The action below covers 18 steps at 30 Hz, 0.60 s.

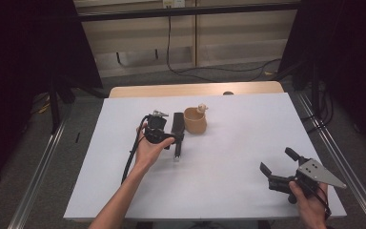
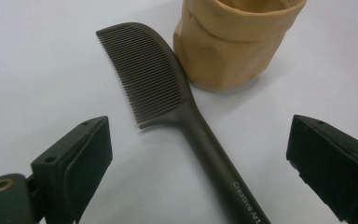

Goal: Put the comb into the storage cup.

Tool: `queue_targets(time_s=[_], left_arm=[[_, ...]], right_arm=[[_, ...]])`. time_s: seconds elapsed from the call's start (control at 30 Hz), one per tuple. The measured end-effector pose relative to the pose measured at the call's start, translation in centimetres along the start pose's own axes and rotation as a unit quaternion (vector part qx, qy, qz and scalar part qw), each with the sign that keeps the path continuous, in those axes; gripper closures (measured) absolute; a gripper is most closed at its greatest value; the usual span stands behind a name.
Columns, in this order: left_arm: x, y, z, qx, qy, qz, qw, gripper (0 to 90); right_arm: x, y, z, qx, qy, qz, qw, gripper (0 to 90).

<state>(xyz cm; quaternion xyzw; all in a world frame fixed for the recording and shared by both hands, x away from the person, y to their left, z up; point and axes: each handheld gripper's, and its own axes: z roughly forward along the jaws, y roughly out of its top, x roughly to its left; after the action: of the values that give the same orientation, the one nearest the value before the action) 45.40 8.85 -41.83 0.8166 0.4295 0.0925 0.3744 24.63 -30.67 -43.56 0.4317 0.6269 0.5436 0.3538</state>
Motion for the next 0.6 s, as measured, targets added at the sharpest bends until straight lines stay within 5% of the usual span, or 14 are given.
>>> queue_targets(time_s=[0.3,0.47,0.6], left_arm=[[-0.75,0.48,0.27,-0.003,-0.004,0.012,0.9999,5.6],[-0.58,0.63,0.36,0.008,-0.014,0.002,0.9999,5.0],[-0.74,0.88,0.53,0.037,-0.002,-0.004,0.9993,5.6]], right_arm=[[-0.03,0.01,-0.03,-0.002,0.002,0.002,1.0,0.0],[-0.02,0.01,-0.01,-0.003,0.003,0.0,1.0,0.0],[0.02,0.02,-0.04,-0.003,0.004,-0.001,1.0,0.0]])
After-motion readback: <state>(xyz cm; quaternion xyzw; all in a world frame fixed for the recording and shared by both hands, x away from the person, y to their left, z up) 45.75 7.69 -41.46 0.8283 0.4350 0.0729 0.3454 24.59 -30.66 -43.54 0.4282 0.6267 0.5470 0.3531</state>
